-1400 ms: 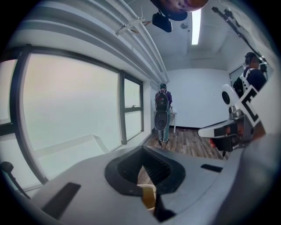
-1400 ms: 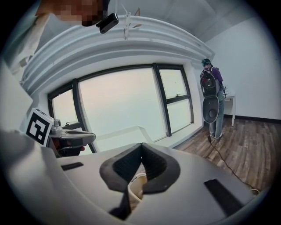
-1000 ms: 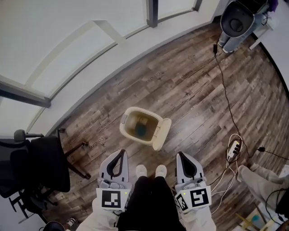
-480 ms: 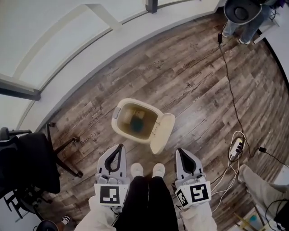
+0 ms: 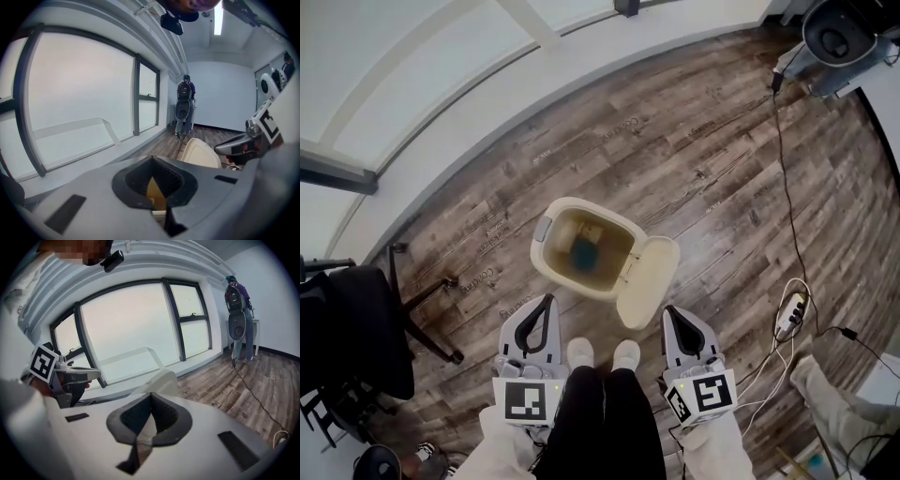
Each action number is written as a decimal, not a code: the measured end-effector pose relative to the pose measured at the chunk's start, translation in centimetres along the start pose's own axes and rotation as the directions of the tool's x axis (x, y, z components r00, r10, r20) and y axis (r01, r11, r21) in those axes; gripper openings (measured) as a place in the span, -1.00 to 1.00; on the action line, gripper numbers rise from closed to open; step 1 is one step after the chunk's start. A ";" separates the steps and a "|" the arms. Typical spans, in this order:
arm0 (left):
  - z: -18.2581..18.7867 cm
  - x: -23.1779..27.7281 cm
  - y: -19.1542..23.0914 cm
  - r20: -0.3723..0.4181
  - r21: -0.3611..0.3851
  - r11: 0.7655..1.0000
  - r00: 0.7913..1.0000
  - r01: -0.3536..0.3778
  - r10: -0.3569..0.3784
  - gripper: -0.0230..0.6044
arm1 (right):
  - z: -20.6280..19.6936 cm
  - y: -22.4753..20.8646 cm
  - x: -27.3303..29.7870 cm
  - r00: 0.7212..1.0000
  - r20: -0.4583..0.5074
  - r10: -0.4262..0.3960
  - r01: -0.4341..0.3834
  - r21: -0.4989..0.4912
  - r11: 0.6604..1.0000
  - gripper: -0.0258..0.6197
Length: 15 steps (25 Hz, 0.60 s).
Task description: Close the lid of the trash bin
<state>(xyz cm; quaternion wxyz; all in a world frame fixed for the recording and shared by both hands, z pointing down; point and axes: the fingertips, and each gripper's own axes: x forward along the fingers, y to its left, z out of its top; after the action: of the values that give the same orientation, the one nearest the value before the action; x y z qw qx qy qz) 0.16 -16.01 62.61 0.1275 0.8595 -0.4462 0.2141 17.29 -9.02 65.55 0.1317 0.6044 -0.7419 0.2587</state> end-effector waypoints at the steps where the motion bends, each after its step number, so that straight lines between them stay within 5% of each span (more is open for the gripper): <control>1: -0.2 0.0 0.3 -0.003 -0.005 1.000 1.000 -0.002 0.002 -0.91 | -0.1 0.2 0.3 1.000 -0.004 0.004 -0.004 -0.002 1.000 -0.85; 15: -1.8 -0.1 4.6 -0.020 -0.037 0.999 0.999 -0.039 0.038 -0.91 | 0.4 4.2 5.2 0.997 -0.032 0.070 -0.072 -0.057 0.996 -0.85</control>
<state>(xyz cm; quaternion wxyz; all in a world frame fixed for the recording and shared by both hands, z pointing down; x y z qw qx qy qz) -4.10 -17.77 64.30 0.1436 0.8462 -0.4652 0.2166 12.06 -13.01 66.95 0.1510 0.5696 -0.7681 0.2506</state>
